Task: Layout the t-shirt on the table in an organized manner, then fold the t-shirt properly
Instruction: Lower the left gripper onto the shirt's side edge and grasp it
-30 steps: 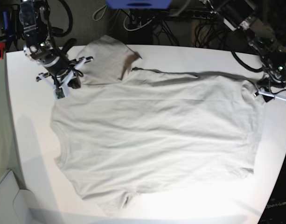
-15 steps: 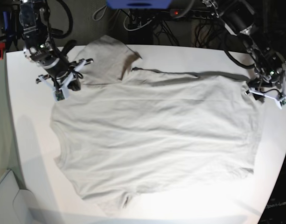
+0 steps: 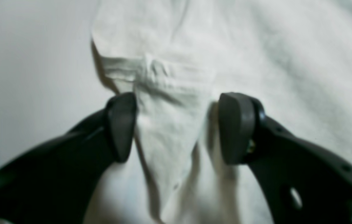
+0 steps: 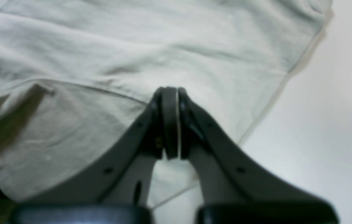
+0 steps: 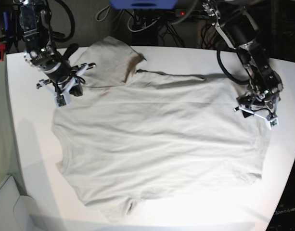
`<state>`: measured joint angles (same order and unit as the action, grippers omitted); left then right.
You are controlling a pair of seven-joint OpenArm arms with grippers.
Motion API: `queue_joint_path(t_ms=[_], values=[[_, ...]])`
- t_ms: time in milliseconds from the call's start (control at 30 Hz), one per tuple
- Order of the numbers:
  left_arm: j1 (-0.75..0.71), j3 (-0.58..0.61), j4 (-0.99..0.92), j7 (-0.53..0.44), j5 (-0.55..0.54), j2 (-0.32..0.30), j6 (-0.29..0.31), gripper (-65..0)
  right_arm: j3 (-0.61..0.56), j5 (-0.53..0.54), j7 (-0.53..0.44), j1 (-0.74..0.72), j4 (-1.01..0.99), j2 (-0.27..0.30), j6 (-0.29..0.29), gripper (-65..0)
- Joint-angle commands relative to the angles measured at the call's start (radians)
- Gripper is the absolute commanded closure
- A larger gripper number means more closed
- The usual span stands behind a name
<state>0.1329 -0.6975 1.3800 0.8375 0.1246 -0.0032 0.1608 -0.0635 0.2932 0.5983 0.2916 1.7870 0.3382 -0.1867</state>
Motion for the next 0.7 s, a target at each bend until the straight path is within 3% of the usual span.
queue_joint_path(t_ms=[0,467,667], values=[[0.02,0.002,0.019,-0.017,-0.001,-0.011,-0.004,-40.3,0.006,0.005,-0.022,-0.009,0.017,0.012,0.006,0.0],[-0.036,-0.023,0.24,-0.007,-0.001,0.013,-0.004,-40.3,0.006,0.005,-0.028,-0.009,0.015,0.012,0.006,0.0],[-0.032,-0.027,0.12,-0.02,-0.012,-0.04,0.0,-40.1,0.006,0.005,-0.028,-0.009,0.015,0.009,0.006,0.0]])
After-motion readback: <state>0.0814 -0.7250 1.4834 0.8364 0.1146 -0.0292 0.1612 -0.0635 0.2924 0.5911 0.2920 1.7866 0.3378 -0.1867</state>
